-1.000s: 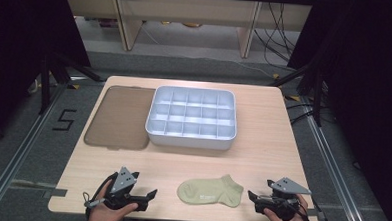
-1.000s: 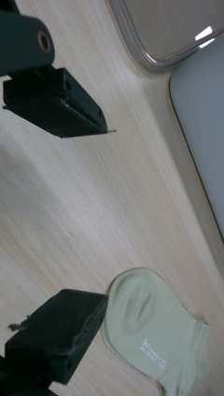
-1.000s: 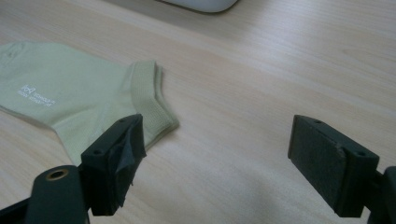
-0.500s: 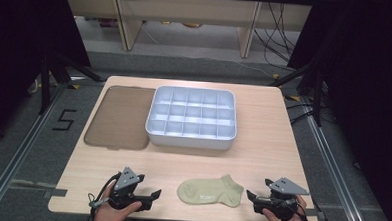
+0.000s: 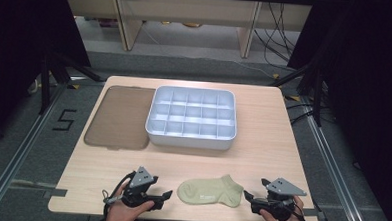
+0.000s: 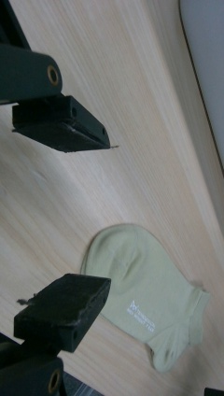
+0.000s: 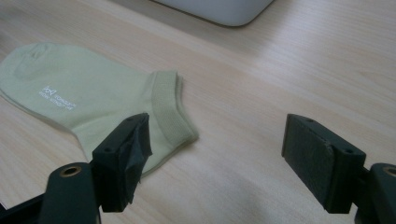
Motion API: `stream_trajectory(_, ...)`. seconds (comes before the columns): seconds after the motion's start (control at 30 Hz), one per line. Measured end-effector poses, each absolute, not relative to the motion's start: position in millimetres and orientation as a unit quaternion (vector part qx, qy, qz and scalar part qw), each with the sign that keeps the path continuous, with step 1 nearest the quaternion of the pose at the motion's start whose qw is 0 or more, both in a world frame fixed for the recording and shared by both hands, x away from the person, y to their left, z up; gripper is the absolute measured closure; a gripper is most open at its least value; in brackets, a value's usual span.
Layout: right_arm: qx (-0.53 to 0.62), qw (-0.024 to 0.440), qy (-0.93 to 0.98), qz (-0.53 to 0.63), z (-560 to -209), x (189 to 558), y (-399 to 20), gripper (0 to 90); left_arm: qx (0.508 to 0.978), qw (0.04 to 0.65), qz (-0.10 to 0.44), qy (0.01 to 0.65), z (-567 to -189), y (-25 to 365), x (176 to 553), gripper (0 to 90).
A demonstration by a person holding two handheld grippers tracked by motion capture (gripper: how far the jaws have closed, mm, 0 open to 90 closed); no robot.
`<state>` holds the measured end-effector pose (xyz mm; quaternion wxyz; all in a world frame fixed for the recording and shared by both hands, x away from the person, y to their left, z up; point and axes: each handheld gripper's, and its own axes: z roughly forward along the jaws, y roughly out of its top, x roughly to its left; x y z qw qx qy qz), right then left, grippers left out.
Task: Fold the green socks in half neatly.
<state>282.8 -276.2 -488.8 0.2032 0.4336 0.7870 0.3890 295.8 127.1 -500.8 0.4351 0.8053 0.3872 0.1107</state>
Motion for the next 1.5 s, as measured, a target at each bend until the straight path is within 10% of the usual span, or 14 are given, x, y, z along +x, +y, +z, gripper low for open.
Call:
stream_trajectory(0.9, 0.409, 0.183, 0.802, 0.394, -489, 282, -273, 24.7, 0.842, 0.389, 0.102, 0.359, -515, 75, 310, 53.2)
stream_trajectory(1.23, 0.41, 0.197, 0.8, 0.392, -489, 281, -270, 25.2, 0.836, 0.403, 0.115, 0.353, -517, 72, 308, 81.9)
stream_trajectory(1.43, 0.414, 0.182, 0.797, 0.4, -487, 279, -263, 25.8, 0.823, 0.42, 0.098, 0.37, -515, 74, 309, 83.6)
stream_trajectory(1.5, 0.379, 0.18, 0.803, 0.423, -487, 283, -262, 40.4, 0.825, 0.422, 0.097, 0.363, -513, 75, 309, 83.7)
